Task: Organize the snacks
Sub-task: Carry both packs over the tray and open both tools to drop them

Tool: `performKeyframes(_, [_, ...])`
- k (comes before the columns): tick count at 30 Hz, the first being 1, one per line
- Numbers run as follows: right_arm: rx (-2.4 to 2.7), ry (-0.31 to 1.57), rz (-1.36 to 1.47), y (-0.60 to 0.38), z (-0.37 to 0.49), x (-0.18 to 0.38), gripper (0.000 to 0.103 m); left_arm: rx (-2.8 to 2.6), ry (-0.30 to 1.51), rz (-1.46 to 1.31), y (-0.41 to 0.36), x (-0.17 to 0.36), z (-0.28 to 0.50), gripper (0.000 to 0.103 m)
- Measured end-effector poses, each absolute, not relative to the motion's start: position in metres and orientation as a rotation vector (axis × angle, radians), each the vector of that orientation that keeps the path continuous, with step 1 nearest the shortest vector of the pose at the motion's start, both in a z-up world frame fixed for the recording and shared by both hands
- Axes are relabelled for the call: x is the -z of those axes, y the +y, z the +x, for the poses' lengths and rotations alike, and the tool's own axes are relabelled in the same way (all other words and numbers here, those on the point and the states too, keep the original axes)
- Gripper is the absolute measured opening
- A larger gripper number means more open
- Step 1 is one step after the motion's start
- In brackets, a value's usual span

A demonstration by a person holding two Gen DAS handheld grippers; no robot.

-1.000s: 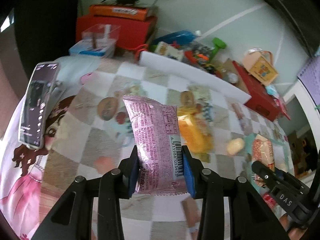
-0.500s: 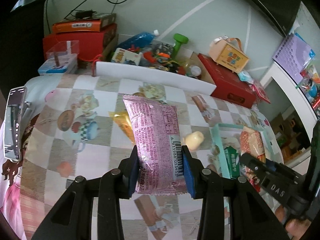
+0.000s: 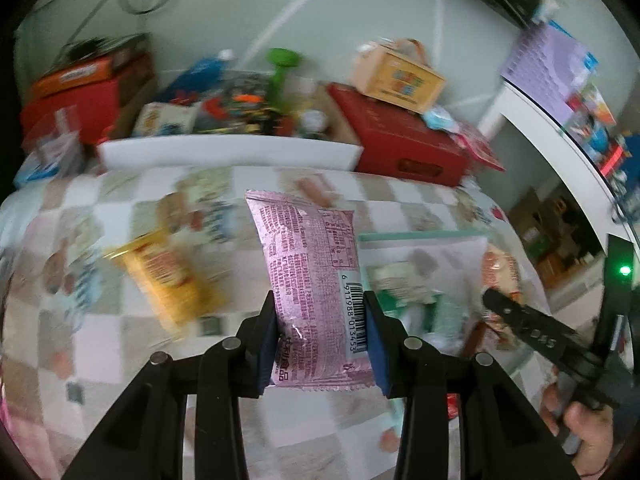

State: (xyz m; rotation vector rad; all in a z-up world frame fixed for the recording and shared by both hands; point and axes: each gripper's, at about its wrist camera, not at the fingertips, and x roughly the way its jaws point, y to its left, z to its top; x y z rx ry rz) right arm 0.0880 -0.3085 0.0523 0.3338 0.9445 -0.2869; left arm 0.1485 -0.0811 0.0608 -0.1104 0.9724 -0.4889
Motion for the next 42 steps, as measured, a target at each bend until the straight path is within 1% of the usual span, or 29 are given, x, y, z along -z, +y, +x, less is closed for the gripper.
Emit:
performKeyframes(7, [0.335, 0.941, 0.402, -0.348, 0.08, -0.041, 0.041, 0.62, 1.001, -0.032, -0.158, -0.064, 0.153, 0.041])
performKeyframes(12, [0.323, 0.942, 0.423, -0.358, 0.084, -0.032, 0.041, 0.652, 1.043, 0.005, -0.198, -0.053, 0.163, 0.041])
performKeyframes(23, [0.298, 0.95, 0.432, -0.365, 0.096, -0.02, 0.041, 0.641, 1.101, 0.024, -0.232, -0.027, 0.183, 0.041])
performKeyframes(26, [0.294, 0.953, 0.428, -0.363, 0.097, -0.019, 0.041, 0.636, 1.102, 0.007, -0.231, -0.027, 0.185, 0.044])
performKeyframes(28, [0.299, 0.954, 0.419, -0.362, 0.097, -0.02, 0.041, 0.635, 1.099, -0.009, -0.228, -0.03, 0.186, 0.054])
performKeyframes(29, [0.301, 0.955, 0.417, -0.362, 0.097, -0.02, 0.041, 0.634, 1.095, -0.013, -0.228, -0.031, 0.186, 0.056])
performKeyframes(36, [0.309, 0.961, 0.418, -0.363, 0.096, -0.022, 0.041, 0.606, 1.076, -0.018, -0.215, -0.042, 0.183, 0.058])
performKeyframes(38, [0.31, 0.957, 0.415, -0.363, 0.095, -0.024, 0.047, 0.583, 1.069, -0.024, -0.208, -0.045, 0.183, 0.067])
performKeyframes(39, [0.31, 0.955, 0.415, -0.362, 0.095, -0.025, 0.059, 0.574, 1.065, -0.025, -0.205, -0.046, 0.182, 0.073])
performKeyframes(40, [0.311, 0.951, 0.414, -0.362, 0.094, -0.027, 0.067, 0.566, 1.06, -0.026, -0.202, -0.048, 0.182, 0.075])
performKeyframes(42, [0.316, 0.945, 0.406, -0.361, 0.093, -0.03, 0.067, 0.539, 1.048, -0.027, -0.195, -0.051, 0.181, 0.077])
